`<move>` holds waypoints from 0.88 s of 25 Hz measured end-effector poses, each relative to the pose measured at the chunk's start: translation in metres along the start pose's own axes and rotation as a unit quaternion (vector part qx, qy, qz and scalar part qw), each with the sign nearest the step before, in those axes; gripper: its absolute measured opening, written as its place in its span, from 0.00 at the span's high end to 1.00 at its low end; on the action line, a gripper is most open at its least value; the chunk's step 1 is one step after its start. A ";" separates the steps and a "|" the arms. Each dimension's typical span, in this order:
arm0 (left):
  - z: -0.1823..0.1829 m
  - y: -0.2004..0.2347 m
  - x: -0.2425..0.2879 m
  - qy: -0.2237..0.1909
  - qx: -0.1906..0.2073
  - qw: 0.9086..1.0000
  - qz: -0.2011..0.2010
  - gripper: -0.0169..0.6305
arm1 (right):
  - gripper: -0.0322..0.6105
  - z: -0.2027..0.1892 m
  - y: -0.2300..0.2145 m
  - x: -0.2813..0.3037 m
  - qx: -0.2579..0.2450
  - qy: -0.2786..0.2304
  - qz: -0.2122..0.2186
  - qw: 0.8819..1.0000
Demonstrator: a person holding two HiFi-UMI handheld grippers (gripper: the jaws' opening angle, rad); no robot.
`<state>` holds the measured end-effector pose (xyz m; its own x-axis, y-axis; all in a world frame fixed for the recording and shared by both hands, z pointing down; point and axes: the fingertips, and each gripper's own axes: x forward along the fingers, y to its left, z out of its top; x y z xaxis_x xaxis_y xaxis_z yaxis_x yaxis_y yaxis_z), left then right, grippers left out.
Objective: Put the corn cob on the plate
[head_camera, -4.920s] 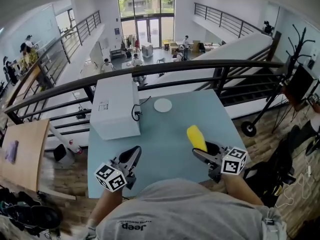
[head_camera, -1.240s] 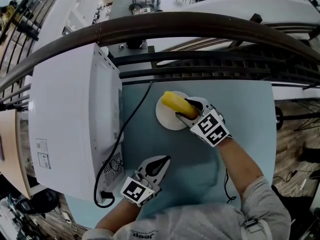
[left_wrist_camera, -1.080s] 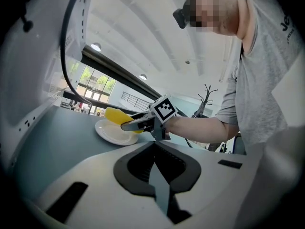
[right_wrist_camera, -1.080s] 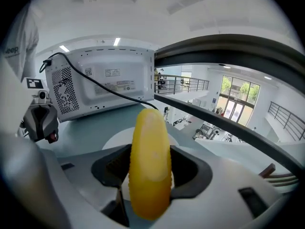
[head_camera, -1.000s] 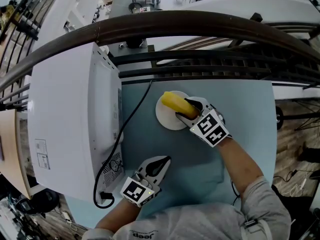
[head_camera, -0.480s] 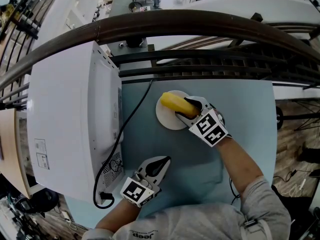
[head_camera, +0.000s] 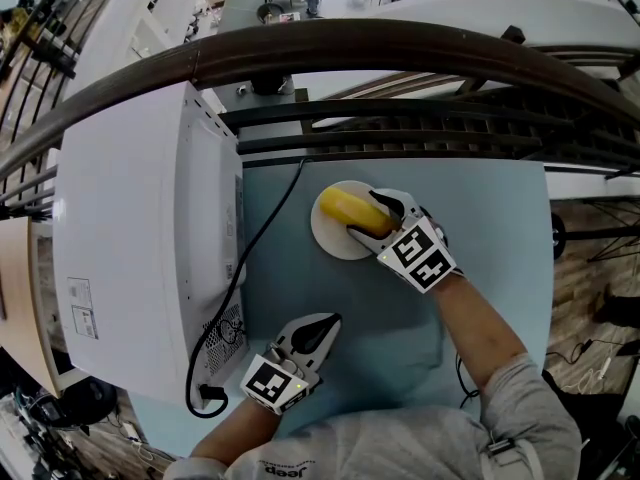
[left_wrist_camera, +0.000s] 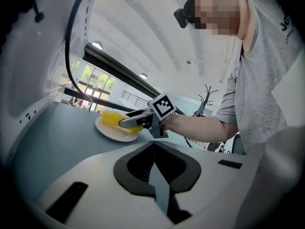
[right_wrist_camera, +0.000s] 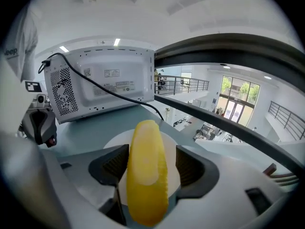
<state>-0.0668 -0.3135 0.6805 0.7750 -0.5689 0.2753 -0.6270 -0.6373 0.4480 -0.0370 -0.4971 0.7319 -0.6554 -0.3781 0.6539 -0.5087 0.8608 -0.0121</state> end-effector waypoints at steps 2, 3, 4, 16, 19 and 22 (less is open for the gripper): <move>0.000 -0.001 0.000 0.002 0.003 1.000 -0.002 0.95 | 0.47 0.003 0.000 -0.002 0.002 -0.005 0.002 1.000; 0.000 -0.001 0.000 0.003 0.004 1.000 -0.002 0.95 | 0.47 0.005 0.000 -0.003 0.003 -0.007 0.002 1.000; 0.001 -0.002 -0.001 0.003 0.005 1.000 -0.002 0.95 | 0.47 0.006 0.000 -0.004 0.005 -0.009 0.002 1.000; 0.010 -0.014 -0.008 -0.001 0.012 1.000 -0.003 0.95 | 0.47 0.017 0.001 -0.026 0.012 -0.027 -0.012 0.999; 0.015 -0.018 -0.010 -0.003 0.016 1.000 -0.005 0.95 | 0.47 0.020 0.002 -0.032 0.023 -0.031 -0.010 0.999; 0.021 -0.021 -0.013 -0.007 0.019 1.000 -0.003 0.95 | 0.47 0.025 0.004 -0.040 0.037 -0.041 -0.009 0.998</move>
<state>-0.0648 -0.3037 0.6496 0.7780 -0.5715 0.2609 -0.6247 -0.6601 0.4171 -0.0267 -0.4876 0.6864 -0.6879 -0.4216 0.5908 -0.5579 0.8278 -0.0588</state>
